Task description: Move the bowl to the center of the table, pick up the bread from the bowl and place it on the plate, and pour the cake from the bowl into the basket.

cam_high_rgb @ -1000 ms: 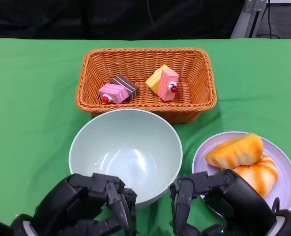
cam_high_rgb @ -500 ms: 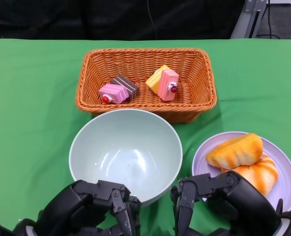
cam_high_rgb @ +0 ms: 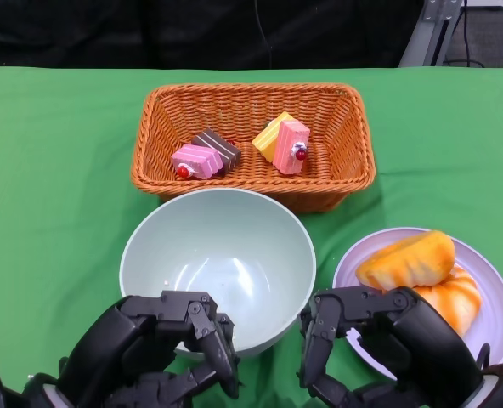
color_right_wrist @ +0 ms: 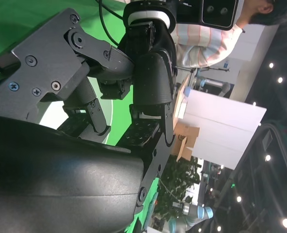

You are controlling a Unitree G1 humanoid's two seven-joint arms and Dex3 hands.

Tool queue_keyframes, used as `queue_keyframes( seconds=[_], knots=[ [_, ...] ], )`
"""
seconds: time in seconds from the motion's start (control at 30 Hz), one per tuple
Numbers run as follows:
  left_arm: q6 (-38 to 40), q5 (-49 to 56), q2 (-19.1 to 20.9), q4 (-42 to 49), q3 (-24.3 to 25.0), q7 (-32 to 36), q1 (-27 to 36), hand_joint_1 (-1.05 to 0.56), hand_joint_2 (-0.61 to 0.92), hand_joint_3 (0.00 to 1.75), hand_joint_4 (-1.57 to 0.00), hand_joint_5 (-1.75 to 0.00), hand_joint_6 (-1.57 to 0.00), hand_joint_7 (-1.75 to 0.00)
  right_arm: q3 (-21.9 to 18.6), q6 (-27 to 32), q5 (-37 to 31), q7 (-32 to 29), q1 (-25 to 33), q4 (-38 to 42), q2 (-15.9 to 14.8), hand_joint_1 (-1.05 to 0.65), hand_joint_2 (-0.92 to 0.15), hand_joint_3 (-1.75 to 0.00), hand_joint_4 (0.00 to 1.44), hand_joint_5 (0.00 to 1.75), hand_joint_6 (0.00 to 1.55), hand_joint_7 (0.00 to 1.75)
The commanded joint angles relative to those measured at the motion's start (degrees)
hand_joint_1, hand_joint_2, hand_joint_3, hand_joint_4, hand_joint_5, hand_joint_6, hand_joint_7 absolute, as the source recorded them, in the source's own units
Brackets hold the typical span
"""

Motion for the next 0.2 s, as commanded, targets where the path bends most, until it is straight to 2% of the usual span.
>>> queue_keyframes(
  seconds=[0.03, 0.2],
  knots=[
    [-1.1, 0.5, -0.1, 0.5, 0.9, 0.9, -0.6, -0.08, 0.74, 0.70, -0.74, -1.52, -0.82, -1.13, -0.8, -0.6, -0.2, -0.8, -0.5, 0.3, 0.2, -0.24, -0.48, -1.04, 0.89, 1.60, 0.81, 1.36],
    [-1.1, 0.9, -0.3, 0.6, 1.1, 1.3, -0.6, -0.08, 0.72, 0.74, -0.75, -1.53, -0.83, -1.13, -0.8, -1.3, -0.7, -1.8, -0.5, 0.5, 0.4, -0.26, -0.48, -1.04, 0.89, 1.60, 0.82, 1.39]
  ],
)
